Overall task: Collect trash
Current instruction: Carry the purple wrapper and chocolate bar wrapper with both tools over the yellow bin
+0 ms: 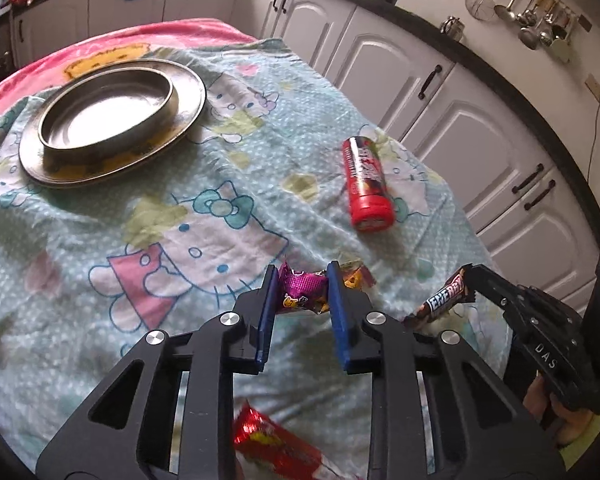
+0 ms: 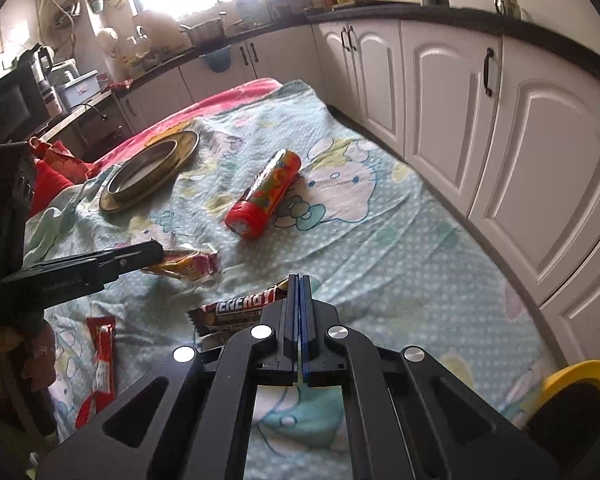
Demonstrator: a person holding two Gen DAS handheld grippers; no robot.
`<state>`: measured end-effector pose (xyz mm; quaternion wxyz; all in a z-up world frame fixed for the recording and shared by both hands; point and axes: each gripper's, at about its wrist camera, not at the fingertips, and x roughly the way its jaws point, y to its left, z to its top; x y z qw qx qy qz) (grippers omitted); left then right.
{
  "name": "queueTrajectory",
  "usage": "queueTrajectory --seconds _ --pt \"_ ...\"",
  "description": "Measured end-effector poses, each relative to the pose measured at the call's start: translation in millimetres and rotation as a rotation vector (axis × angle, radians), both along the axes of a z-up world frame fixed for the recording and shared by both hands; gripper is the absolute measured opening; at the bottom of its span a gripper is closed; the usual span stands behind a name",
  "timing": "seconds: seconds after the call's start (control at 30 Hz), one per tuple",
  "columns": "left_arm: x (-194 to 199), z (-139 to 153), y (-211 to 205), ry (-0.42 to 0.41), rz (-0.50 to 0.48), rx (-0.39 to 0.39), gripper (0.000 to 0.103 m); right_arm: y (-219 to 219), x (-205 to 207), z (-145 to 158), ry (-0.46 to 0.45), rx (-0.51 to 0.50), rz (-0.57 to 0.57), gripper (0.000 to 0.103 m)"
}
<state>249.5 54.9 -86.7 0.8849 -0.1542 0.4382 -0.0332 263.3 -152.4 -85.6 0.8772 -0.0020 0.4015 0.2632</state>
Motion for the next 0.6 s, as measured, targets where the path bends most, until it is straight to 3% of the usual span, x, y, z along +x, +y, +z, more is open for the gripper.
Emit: queueTrajectory --seconds 0.6 --pt "-48.8 40.8 -51.8 -0.149 -0.078 0.021 0.017 -69.8 -50.1 40.4 -0.1 0.017 -0.055 0.001"
